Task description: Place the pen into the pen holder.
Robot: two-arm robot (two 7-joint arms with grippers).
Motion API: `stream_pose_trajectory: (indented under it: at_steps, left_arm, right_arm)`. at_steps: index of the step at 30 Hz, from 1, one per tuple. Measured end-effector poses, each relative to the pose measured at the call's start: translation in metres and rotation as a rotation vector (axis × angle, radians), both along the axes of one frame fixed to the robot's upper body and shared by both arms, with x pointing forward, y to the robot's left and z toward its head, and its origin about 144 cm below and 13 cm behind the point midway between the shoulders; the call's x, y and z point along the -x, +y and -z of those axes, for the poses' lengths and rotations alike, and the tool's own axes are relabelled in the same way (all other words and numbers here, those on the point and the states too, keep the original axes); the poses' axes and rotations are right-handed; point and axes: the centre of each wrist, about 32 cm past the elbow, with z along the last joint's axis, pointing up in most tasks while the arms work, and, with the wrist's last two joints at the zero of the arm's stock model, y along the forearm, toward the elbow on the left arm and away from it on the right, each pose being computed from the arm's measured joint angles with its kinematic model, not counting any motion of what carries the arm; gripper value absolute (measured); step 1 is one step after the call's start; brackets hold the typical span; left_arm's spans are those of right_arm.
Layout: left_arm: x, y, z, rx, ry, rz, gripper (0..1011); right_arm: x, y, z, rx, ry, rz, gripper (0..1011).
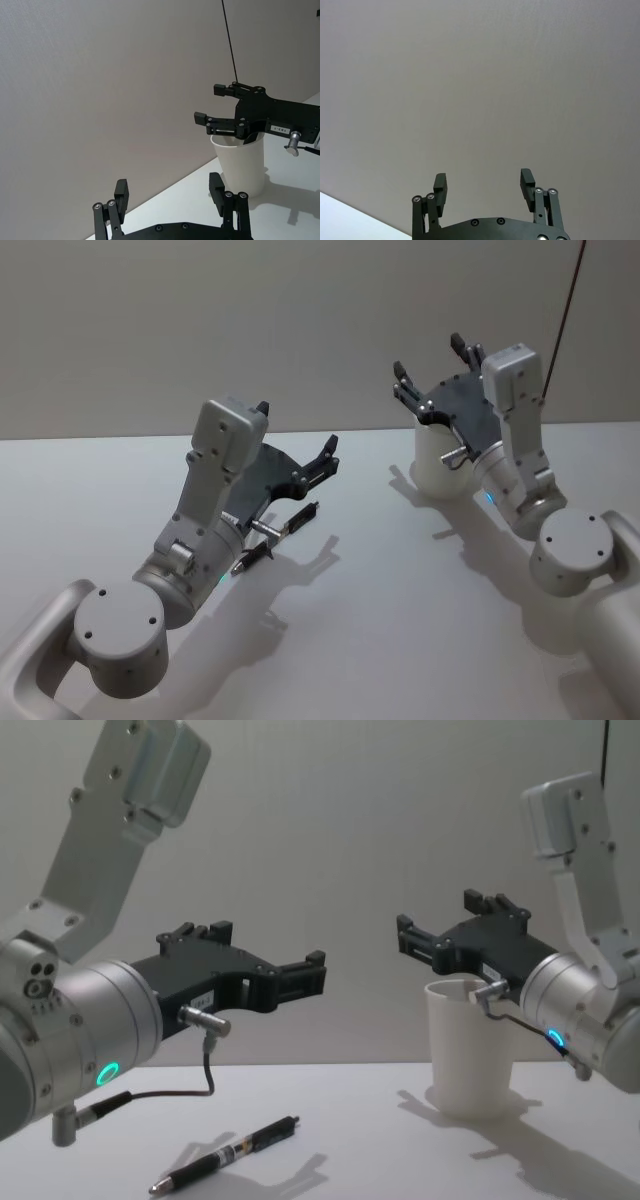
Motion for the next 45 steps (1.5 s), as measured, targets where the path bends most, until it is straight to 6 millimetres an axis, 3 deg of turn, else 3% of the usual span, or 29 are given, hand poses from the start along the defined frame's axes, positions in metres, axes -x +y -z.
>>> stream_pose_trajectory:
  at_steps: [6, 16, 26, 34, 45]
  left_arm:
    - [0.0, 0.0, 0.0, 0.0, 0.0, 0.0, 1001]
    - [0.0, 0.0, 0.0, 0.0, 0.0, 0.0, 1001]
    - [0.0, 0.0, 0.0, 0.0, 0.0, 0.0, 1001]
    - [0.0, 0.0, 0.0, 0.0, 0.0, 0.0, 1001]
    - [0.0, 0.0, 0.0, 0.0, 0.0, 0.0, 1001]
  right_arm:
    - [0.001, 0.0, -0.003, -0.009, -0.002, -0.007, 1001]
    - [0.01, -0.006, -0.017, -0.059, -0.005, -0.025, 1002]
    - [0.031, -0.02, -0.032, -0.117, -0.013, -0.016, 1002]
    - [0.034, -0.022, -0.031, -0.119, -0.004, -0.011, 1002]
    - [0.057, -0.036, -0.025, -0.131, 0.052, 0.017, 1002]
